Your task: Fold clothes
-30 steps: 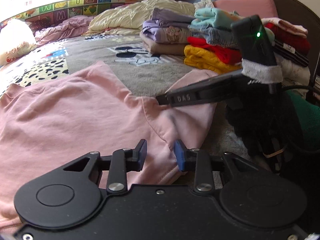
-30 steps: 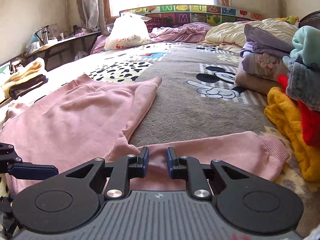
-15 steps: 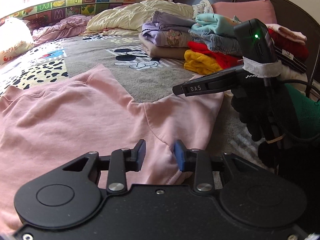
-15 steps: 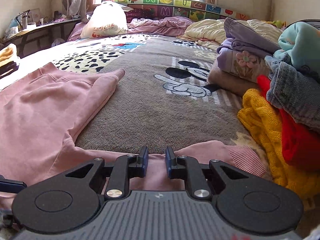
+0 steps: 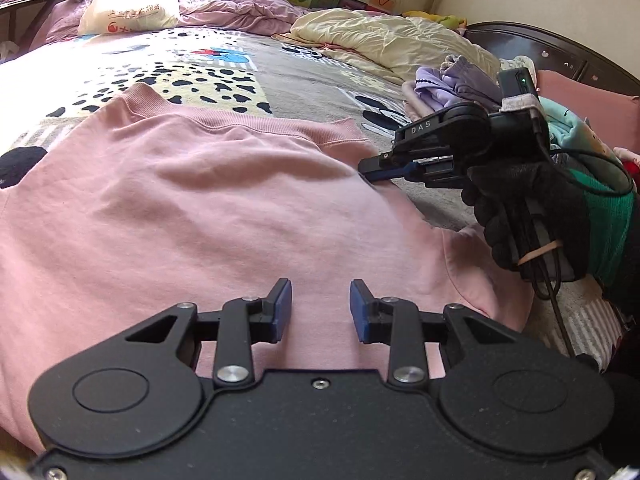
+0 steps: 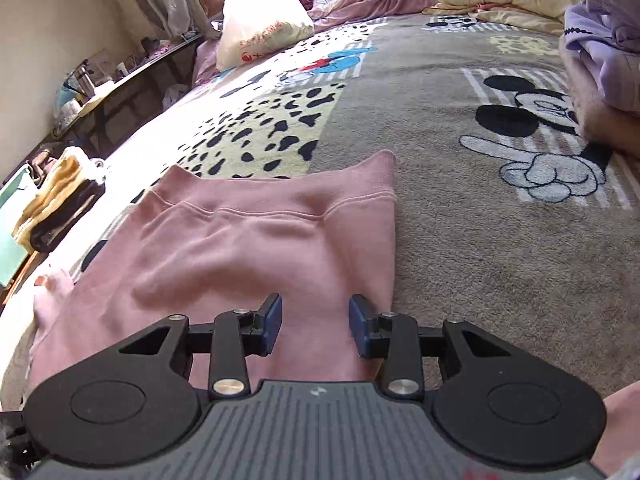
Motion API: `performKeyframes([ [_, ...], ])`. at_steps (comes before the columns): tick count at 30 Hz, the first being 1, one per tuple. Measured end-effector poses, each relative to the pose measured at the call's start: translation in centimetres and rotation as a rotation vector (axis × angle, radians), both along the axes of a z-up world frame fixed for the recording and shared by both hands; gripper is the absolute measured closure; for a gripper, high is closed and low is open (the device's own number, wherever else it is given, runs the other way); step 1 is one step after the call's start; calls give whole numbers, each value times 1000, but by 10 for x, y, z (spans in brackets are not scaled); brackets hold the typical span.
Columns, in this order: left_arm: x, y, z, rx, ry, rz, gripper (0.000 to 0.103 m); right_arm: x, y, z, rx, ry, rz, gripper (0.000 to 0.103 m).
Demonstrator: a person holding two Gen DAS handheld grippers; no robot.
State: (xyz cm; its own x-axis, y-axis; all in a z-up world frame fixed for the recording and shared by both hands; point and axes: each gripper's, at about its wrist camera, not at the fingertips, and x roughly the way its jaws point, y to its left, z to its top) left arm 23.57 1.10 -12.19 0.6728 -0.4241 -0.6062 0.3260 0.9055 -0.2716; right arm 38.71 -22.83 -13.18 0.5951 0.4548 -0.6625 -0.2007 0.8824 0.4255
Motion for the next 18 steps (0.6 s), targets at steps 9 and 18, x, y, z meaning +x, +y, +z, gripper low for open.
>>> performKeyframes([
  [9, 7, 10, 1, -38, 6, -18, 70, 47, -18, 5, 164, 36, -48, 58],
  [18, 7, 34, 0, -53, 13, 34, 63, 71, -46, -16, 189, 46, -264, 72],
])
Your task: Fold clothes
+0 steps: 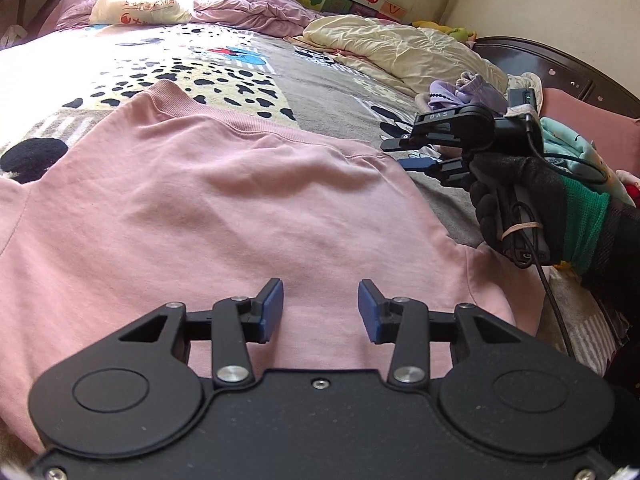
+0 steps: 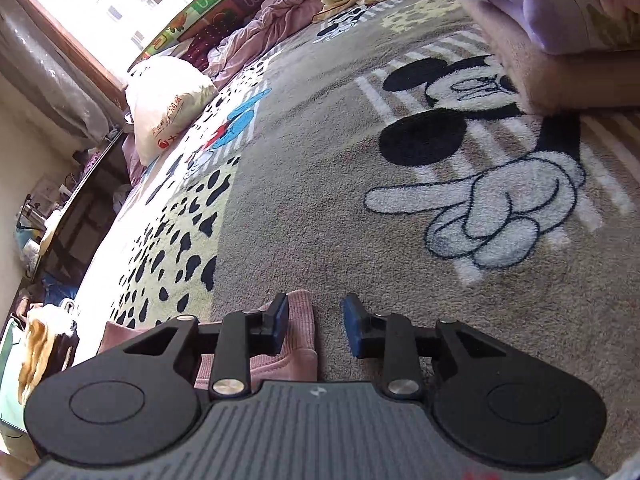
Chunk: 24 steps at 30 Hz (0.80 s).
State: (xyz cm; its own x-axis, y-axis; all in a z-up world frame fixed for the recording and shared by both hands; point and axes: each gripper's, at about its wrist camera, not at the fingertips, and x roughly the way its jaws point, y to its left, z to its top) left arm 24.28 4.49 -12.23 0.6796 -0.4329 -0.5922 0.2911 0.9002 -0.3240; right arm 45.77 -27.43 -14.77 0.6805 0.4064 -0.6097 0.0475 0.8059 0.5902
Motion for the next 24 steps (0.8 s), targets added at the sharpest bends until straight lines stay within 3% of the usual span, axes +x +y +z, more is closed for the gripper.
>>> performKeyframes([
  [4, -10, 26, 7, 37, -67, 129, 64, -44, -5, 13, 5, -88, -14, 69],
  [7, -17, 65, 13, 67, -138, 321, 64, -93, 0, 29, -12, -188, 15, 64],
  [9, -13, 90, 6, 105, -78, 414, 65, -130, 11, 39, -36, -246, 72, 60],
  [10, -10, 109, -3, 74, -23, 446, 75, -147, 17, 42, -40, -266, 103, 58],
  [12, -21, 135, -1, -93, -44, 486, 76, -181, 31, 46, -43, -297, 177, 54],
  [14, -34, 146, 13, -48, -150, 545, 65, -208, 50, 46, -83, -321, 264, 54],
  [15, -38, 154, 16, -38, -174, 586, 64, -222, 60, 46, -107, -332, 308, 54],
  [20, -37, 226, 7, -193, -99, 829, 65, -270, 108, 38, -192, -349, 463, 54],
  [24, -28, 272, 5, -271, -107, 915, 65, -285, 154, 45, -220, -364, 557, 54],
])
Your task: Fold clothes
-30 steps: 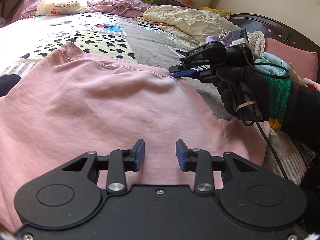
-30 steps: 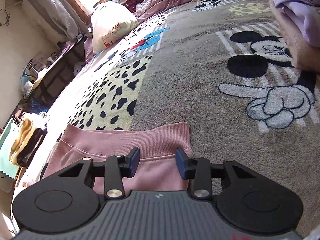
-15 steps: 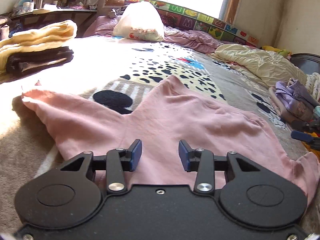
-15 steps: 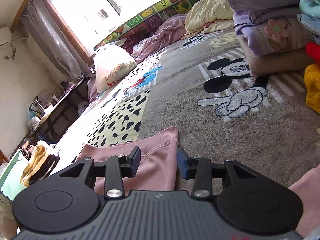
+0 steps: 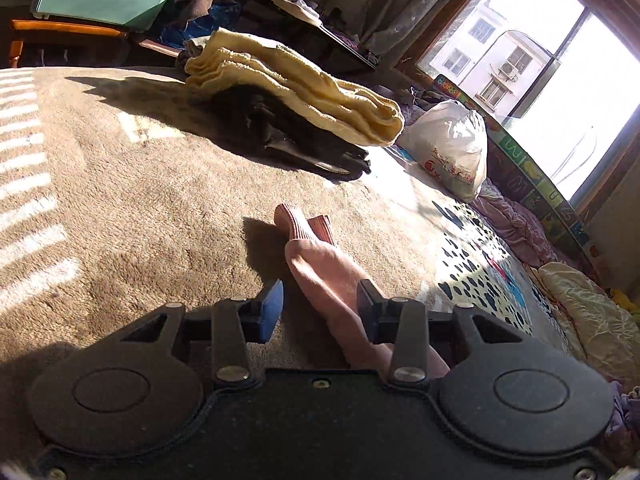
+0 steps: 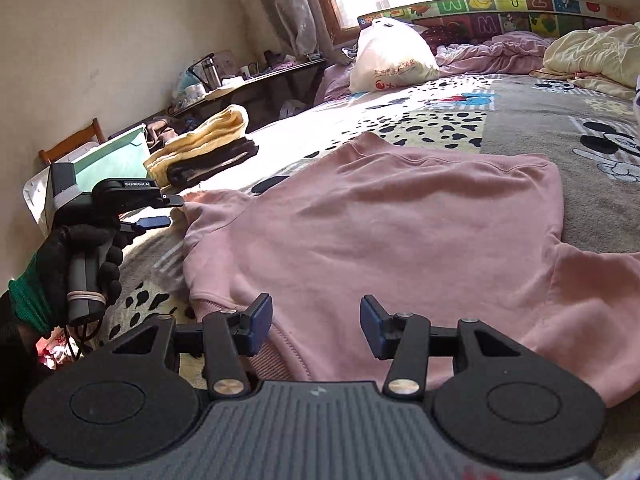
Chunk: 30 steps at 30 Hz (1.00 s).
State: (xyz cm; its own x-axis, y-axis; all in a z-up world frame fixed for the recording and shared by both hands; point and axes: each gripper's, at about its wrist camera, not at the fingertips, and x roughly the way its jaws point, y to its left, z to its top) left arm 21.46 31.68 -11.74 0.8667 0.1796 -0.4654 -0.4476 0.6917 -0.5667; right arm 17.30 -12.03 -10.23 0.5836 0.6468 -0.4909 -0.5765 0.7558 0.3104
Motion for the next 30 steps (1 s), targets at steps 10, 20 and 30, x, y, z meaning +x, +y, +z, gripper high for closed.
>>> performKeyframes([
  [10, 40, 71, -18, -160, -10, -11, 64, 20, 157, 28, -46, -140, 241, 54],
  [20, 45, 67, 7, -123, -349, -120, 96, 37, 227, -12, -190, -76, 401, 48],
  [30, 30, 56, 24, -21, -151, -205, 81, 16, 227, -18, -195, -124, 417, 35],
])
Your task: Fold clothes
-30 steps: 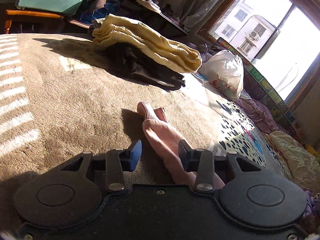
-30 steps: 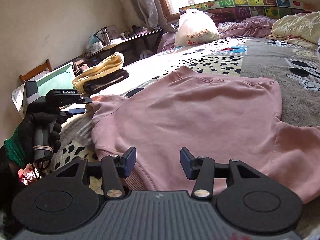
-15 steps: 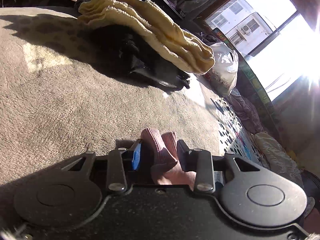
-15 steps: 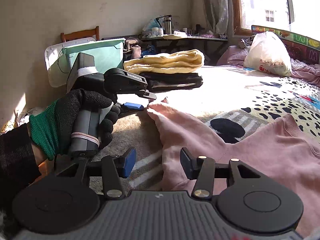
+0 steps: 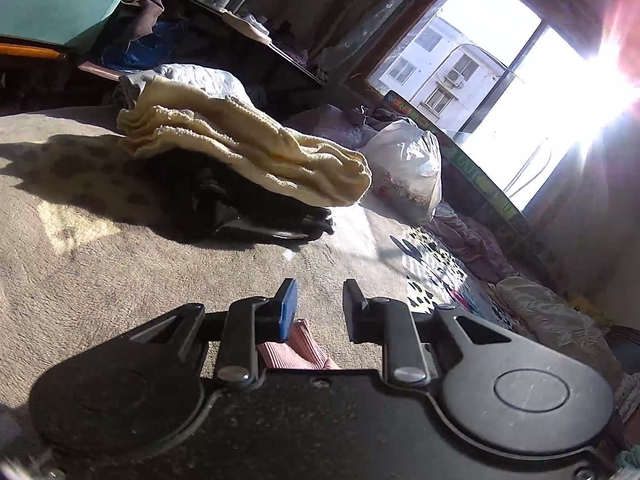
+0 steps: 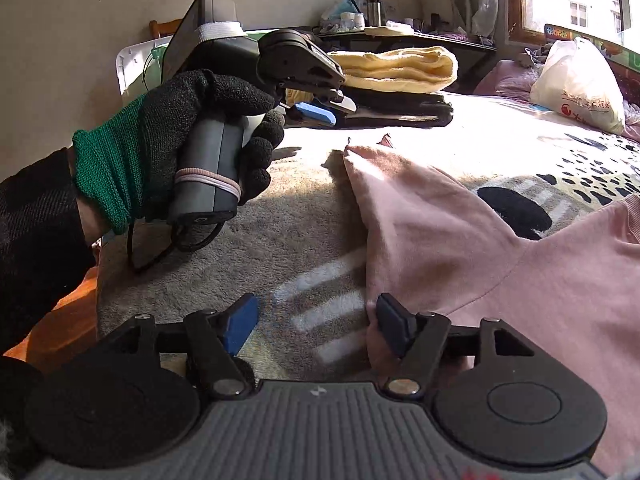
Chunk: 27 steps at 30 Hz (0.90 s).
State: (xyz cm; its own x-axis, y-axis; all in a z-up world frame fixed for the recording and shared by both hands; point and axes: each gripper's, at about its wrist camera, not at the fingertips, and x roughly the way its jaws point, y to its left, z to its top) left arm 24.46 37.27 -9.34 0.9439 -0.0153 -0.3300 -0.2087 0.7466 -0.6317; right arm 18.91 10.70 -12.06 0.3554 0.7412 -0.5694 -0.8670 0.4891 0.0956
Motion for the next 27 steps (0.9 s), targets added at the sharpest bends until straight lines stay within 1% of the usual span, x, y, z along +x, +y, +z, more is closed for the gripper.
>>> performKeyframes([
  [1, 5, -7, -7, -50, 0, -121, 80, 0, -1, 0, 5, 3, 1, 34],
  [2, 10, -15, -14, -100, 2, -244, 72, -1, -2, 0, 9, 6, 2, 34],
  [3, 9, -20, -17, -100, 28, -262, 66, -1, -3, 0, 14, 9, 3, 34],
  [4, 7, -25, -20, -96, 56, -272, 52, 0, -4, 0, 18, 11, 5, 33],
  [5, 6, -30, -23, -92, 85, -282, 60, 1, -4, 0, 21, 14, 8, 32],
  [6, 4, -35, -25, -88, 113, -293, 84, 1, -4, 0, 24, 15, 10, 32],
  [7, 2, -40, -28, -84, 141, -303, 90, 1, -5, -1, 24, 14, 11, 32],
  [8, 1, -45, -31, -80, 170, -313, 75, 0, -5, -1, 25, 14, 11, 32],
  [9, -4, -43, -29, -149, 117, -344, 67, 1, -6, -2, 30, 20, 12, 32],
  [10, -7, -43, -28, -204, 82, -379, 53, 2, -6, -2, 34, 25, 14, 31],
  [11, -9, -47, -32, -279, 84, -437, 46, 2, -8, -2, 37, 31, 15, 31],
  [13, -3, -55, -44, -320, 169, -473, 45, 1, -9, -3, 40, 36, 17, 30],
  [14, 0, -58, -50, -337, 212, -489, 48, 0, -10, -3, 40, 35, 17, 30],
  [16, 1, -51, -50, -332, 221, -432, 50, 0, -8, -4, 31, 26, 20, 30],
  [17, 2, -47, -50, -328, 223, -401, 58, 0, -7, -4, 26, 18, 22, 30],
  [18, 3, -44, -50, -312, 223, -366, 60, -2, -7, -4, 25, 10, 20, 30],
  [19, 7, -37, -49, -278, 205, -313, 60, -2, -9, -5, 33, 13, 21, 30],
  [20, 11, -29, -49, -264, 194, -249, 60, -1, -11, -5, 46, 23, 21, 30],
  [22, 20, -15, -50, -273, 162, -174, 60, 0, -17, -6, 75, 44, 22, 30],
  [24, 26, -2, -55, -304, 130, -124, 59, -1, -21, -7, 90, 50, 22, 30],
  [26, 29, 7, -60, -338, 111, -87, 62, -3, -22, -8, 92, 46, 22, 30],
  [27, 28, 11, -60, -339, 104, -47, 65, -3, -23, -8, 93, 44, 22, 30],
])
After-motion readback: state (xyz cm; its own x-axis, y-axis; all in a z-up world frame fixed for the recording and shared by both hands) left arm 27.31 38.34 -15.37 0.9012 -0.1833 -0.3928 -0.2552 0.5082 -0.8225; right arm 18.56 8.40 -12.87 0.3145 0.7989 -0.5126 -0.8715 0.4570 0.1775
